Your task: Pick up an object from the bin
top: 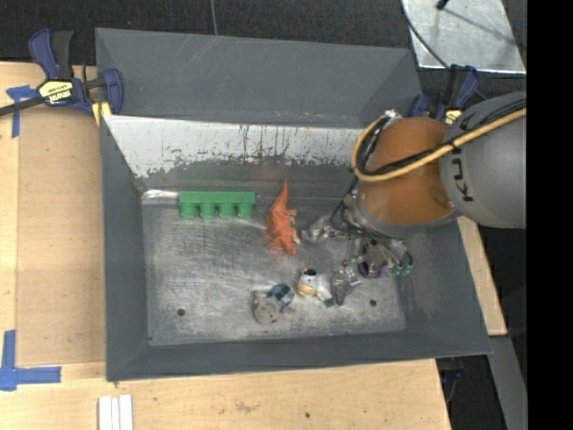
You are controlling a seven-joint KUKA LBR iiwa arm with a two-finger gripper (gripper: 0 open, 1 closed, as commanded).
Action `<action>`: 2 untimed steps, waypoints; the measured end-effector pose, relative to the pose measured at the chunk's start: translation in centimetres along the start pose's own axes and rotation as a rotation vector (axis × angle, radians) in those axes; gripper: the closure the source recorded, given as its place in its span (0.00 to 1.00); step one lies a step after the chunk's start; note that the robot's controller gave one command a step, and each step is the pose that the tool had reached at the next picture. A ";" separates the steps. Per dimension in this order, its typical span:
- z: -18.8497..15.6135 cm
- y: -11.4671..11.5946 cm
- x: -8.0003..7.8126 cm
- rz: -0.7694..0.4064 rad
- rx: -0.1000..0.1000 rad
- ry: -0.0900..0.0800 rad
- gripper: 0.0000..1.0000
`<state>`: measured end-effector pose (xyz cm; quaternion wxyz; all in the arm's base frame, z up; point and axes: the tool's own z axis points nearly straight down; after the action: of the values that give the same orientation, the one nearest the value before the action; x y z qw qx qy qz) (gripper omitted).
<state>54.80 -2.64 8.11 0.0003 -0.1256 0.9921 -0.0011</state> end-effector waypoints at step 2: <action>0.3 0.9 2.6 0.085 0.000 -0.009 1.00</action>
Offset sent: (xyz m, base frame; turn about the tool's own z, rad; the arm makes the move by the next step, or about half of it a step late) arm -0.0298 0.0026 -0.0055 0.0854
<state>52.09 -2.42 7.80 0.0048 -0.0833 0.9965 -0.0007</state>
